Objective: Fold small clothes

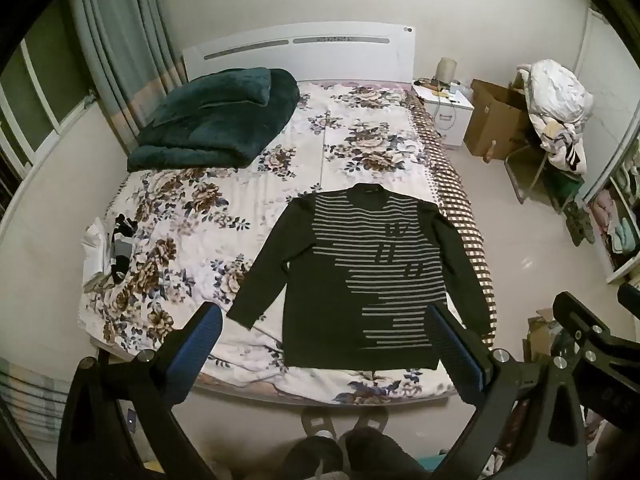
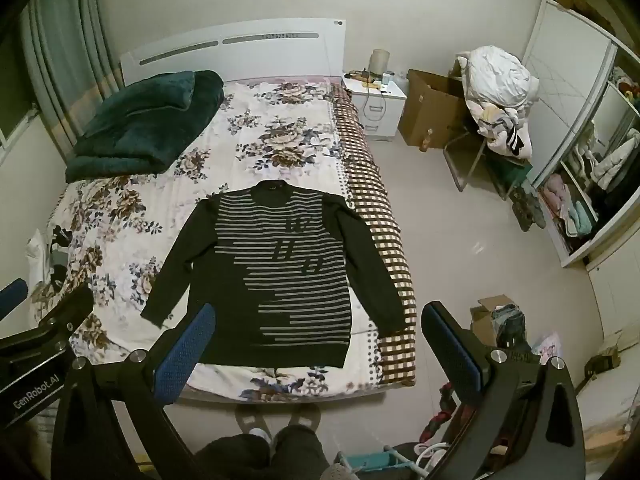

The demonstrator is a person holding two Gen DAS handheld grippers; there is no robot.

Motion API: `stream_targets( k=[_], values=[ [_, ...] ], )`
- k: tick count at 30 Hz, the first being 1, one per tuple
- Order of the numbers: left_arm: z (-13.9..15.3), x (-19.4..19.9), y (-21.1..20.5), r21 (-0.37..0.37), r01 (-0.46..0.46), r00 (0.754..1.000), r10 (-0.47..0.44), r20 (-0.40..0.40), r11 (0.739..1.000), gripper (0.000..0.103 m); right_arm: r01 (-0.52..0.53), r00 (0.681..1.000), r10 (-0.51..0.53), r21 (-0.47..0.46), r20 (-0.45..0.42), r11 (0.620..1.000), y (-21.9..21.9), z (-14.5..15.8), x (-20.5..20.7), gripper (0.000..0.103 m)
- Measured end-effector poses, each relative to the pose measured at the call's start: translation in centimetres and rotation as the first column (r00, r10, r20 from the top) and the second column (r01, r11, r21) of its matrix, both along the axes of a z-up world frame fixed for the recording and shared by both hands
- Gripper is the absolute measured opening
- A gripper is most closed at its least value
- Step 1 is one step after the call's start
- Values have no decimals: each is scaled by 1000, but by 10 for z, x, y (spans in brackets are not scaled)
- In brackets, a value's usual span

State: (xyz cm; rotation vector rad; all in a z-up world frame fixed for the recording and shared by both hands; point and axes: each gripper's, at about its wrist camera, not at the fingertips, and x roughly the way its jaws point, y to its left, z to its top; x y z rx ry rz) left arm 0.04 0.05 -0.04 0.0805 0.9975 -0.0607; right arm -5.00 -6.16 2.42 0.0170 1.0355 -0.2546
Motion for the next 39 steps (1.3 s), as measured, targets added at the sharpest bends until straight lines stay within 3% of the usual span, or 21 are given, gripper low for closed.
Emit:
stream_targets(
  k=[25,39],
  values=[
    [5,-3,-31,-24,1,1000,-1,4,1000,103,-5,1000,5,8,12,1000,-2,8,3,103],
    [5,-5,-26,-31,4,1000,-4,7,1000,103,-5,1000,5,7,17,1000,-1,10,2,103]
  ],
)
